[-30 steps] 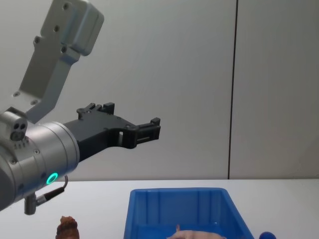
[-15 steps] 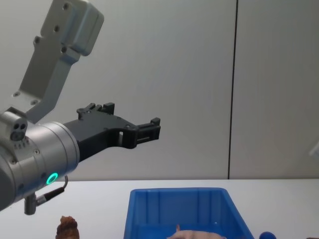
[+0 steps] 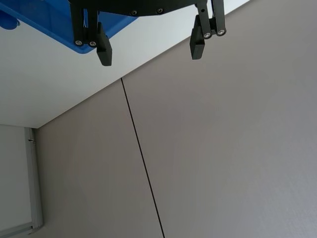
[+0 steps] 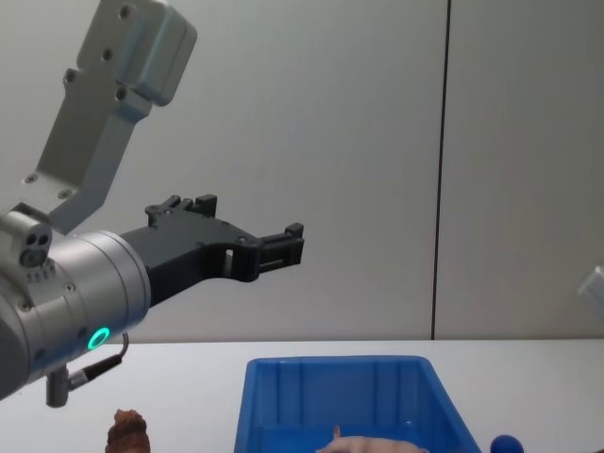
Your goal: Pick up the two dolls from the table and place them into the box.
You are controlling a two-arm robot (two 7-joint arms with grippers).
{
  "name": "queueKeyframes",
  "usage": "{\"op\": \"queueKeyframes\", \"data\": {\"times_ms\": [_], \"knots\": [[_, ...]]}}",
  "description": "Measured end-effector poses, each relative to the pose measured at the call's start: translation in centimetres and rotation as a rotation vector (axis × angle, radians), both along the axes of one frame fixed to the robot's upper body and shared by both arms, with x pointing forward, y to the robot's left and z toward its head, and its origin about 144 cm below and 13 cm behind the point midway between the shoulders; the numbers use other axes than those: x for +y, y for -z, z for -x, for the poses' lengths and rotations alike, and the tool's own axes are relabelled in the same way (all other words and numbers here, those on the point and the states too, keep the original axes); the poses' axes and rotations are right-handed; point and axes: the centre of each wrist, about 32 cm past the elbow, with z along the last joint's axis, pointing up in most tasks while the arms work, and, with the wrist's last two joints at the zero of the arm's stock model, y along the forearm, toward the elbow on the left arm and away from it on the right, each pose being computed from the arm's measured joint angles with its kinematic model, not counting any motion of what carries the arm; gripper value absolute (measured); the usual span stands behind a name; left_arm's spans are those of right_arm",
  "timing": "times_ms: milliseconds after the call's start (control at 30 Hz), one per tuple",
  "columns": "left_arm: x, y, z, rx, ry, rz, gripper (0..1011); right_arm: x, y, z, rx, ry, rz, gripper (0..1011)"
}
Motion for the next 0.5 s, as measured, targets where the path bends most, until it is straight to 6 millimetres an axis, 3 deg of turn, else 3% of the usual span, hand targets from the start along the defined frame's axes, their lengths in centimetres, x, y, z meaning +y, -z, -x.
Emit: {"op": "queueKeyframes", "data": {"times_ms": [500], "knots": [[0.0, 0.0, 0.0, 0.0, 0.0, 0.0, 1001, -0.2, -1.2, 0.4, -0.097, 0.017, -0.027, 395]]}}
